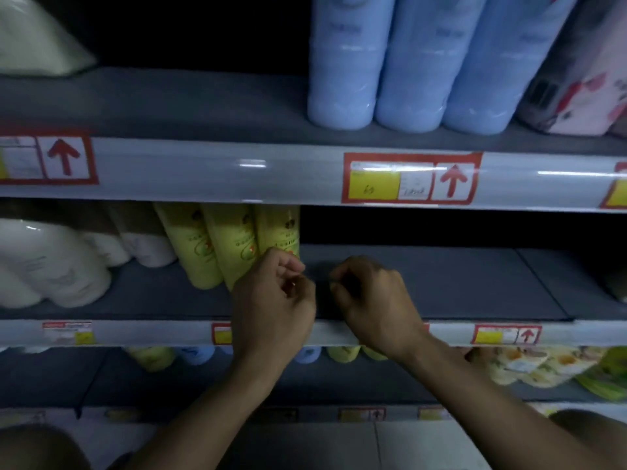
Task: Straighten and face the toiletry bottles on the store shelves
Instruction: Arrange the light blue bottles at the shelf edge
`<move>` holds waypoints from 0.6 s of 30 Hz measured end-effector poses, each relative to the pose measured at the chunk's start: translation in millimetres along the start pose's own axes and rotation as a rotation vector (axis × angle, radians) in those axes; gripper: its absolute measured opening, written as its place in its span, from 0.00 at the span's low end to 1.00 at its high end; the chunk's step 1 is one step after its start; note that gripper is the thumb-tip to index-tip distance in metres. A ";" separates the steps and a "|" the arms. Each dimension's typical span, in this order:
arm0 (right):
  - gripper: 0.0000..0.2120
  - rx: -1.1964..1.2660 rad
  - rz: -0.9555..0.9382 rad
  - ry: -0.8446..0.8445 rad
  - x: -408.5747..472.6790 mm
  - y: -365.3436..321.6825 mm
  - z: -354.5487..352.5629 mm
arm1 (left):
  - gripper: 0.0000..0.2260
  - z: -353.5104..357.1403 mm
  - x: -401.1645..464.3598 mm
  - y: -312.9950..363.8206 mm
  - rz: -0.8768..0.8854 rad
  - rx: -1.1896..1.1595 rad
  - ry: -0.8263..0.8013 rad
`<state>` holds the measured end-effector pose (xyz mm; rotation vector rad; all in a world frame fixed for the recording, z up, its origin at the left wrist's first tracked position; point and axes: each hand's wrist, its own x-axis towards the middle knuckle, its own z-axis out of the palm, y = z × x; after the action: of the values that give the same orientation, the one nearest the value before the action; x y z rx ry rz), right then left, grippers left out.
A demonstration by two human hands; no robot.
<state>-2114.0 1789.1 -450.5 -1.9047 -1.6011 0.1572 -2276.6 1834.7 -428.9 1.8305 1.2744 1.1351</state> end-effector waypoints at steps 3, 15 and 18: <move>0.02 0.049 -0.057 -0.034 -13.4 17.0 -11.5 | 0.11 9.7 -6.7 18.0 -0.016 -0.034 0.053; 0.04 0.147 -0.168 0.110 -67.8 7.4 -98.7 | 0.11 3.9 -66.4 81.6 0.039 -0.073 0.126; 0.04 0.200 -0.211 0.189 -69.3 -14.1 -120.7 | 0.12 -17.0 -67.8 103.3 0.147 -0.066 0.156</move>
<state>-2086.0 1679.3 -368.6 -1.5414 -1.5821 0.0448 -2261.5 1736.5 -353.4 1.8406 1.1880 1.4070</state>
